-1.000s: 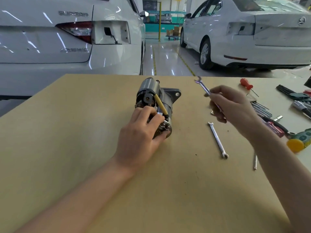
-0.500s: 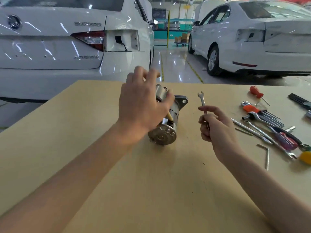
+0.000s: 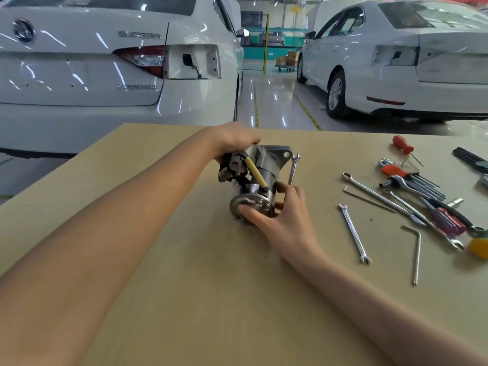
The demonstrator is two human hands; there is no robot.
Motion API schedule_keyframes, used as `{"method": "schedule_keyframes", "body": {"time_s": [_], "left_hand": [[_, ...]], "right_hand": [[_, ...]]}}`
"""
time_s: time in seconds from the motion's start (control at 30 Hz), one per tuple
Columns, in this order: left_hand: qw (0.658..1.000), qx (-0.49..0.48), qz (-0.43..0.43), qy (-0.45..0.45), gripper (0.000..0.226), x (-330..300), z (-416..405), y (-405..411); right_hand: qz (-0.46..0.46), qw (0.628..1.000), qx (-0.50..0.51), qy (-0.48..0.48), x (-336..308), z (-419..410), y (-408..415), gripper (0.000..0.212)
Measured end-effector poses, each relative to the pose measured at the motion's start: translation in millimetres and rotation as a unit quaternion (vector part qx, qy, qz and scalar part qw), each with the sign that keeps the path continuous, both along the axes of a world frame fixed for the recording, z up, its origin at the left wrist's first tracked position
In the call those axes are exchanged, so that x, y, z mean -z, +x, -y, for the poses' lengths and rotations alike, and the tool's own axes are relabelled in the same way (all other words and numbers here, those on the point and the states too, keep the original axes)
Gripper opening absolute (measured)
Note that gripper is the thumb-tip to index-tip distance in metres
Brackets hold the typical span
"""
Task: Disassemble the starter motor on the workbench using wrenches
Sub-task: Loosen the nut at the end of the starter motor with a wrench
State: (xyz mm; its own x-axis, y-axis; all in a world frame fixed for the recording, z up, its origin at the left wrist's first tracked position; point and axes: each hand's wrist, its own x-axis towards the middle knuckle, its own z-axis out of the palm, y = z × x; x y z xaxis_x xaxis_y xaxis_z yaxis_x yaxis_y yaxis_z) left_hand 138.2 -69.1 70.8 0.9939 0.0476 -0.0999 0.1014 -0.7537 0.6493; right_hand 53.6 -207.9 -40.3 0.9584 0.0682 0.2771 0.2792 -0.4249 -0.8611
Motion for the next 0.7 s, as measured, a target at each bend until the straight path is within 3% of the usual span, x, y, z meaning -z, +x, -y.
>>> {"method": "schedule_keyframes", "body": {"time_s": [0.17,0.37,0.57,0.7], "left_hand": [[0.984,0.002,0.021,-0.177,0.025,17,-40,-21],[0.98,-0.037,0.085,-0.174,0.031,48,-72,-29],[0.961,-0.039,0.105,-0.254,0.026,77,-91,-39],[0.965,-0.076,0.085,-0.235,0.052,92,-97,-45]], "right_hand": [[0.106,0.992,-0.008,-0.072,-4,-16,-3,0.082],[0.184,0.966,-0.03,-0.177,-6,-24,-3,0.085],[0.243,0.942,-0.06,-0.225,-8,-29,-6,0.083],[0.24,0.943,-0.08,-0.217,-7,-26,-2,0.08]]}}
